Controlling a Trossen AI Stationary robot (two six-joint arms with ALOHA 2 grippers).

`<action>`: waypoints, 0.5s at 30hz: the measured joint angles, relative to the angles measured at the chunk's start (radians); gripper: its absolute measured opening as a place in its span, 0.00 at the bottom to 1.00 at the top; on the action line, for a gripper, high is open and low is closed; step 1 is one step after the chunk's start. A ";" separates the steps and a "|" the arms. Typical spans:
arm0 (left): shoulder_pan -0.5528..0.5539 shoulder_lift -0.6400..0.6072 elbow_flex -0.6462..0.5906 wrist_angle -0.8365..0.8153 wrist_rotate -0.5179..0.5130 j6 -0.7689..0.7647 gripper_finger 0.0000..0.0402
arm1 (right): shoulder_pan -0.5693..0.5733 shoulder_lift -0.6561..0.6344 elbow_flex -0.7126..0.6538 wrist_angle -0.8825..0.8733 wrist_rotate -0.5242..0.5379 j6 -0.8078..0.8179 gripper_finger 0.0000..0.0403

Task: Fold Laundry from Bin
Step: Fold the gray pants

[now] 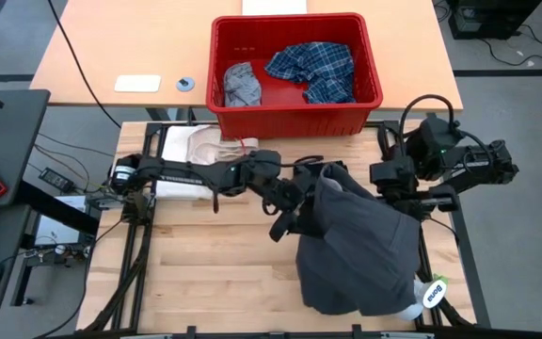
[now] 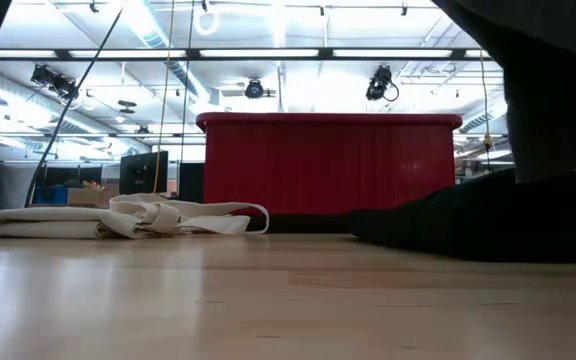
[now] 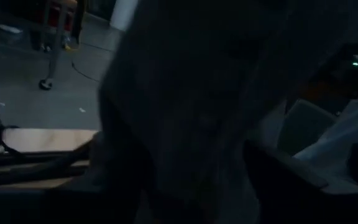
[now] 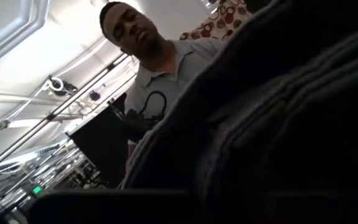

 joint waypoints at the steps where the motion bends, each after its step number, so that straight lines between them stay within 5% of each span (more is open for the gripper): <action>1: 0.000 0.000 0.000 0.001 -0.001 0.001 0.61 | 0.003 0.000 0.000 0.004 -0.003 0.000 0.07; 8: 0.003 -0.030 0.000 0.050 0.089 -0.027 0.08 | 0.009 -0.002 0.000 0.010 -0.055 0.000 0.07; 15: 0.002 -0.111 0.001 -0.082 0.142 -0.080 0.07 | -0.017 -0.002 0.000 -0.010 -0.109 -0.001 0.07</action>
